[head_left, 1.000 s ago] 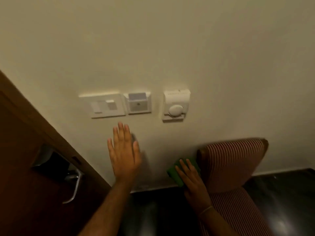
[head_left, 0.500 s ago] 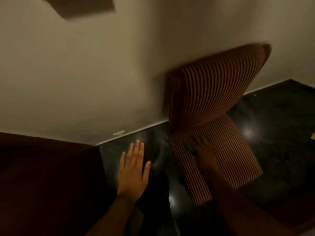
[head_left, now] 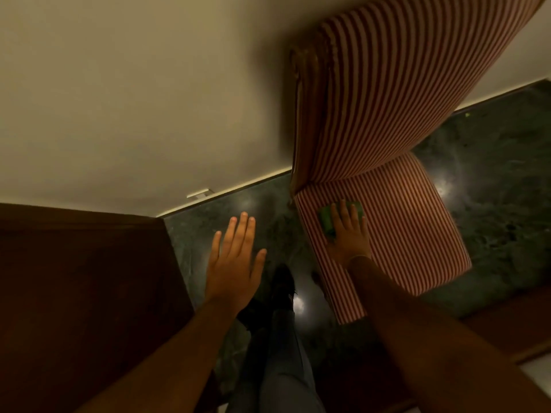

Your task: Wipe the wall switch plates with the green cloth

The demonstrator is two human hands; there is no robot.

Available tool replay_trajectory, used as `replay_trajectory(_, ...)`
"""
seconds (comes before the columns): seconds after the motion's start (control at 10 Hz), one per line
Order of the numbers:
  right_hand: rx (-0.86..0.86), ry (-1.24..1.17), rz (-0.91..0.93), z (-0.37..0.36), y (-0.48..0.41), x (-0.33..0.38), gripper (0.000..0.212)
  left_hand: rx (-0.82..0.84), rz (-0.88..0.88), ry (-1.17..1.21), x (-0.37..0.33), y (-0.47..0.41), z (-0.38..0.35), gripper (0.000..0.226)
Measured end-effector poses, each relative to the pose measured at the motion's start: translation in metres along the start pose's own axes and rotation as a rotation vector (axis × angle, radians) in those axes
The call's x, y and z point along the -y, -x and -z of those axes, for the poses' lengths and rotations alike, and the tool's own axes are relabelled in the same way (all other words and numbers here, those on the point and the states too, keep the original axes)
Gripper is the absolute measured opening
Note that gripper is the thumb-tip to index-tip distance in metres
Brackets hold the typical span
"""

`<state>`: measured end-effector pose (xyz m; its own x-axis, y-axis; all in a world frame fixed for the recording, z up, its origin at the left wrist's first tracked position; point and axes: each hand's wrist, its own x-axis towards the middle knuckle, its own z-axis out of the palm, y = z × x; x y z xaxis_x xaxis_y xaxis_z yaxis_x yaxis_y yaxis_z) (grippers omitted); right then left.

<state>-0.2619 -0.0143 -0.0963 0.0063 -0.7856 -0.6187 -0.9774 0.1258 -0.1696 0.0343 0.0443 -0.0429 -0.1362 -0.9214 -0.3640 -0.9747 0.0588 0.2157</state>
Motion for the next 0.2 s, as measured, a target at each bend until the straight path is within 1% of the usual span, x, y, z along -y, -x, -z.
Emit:
replay_trajectory(0.1, -0.009, 0.011, 0.034, 0.017, 0.012, 0.011, 0.089, 0.035, 0.009, 0.007, -0.004, -0.004, 0.015, 0.079)
replay_trajectory(0.2, -0.108, 0.012, 0.094, 0.037, 0.026, 0.027, 0.088, 0.015, 0.014, 0.014, -0.009, -0.002, 0.034, 0.079)
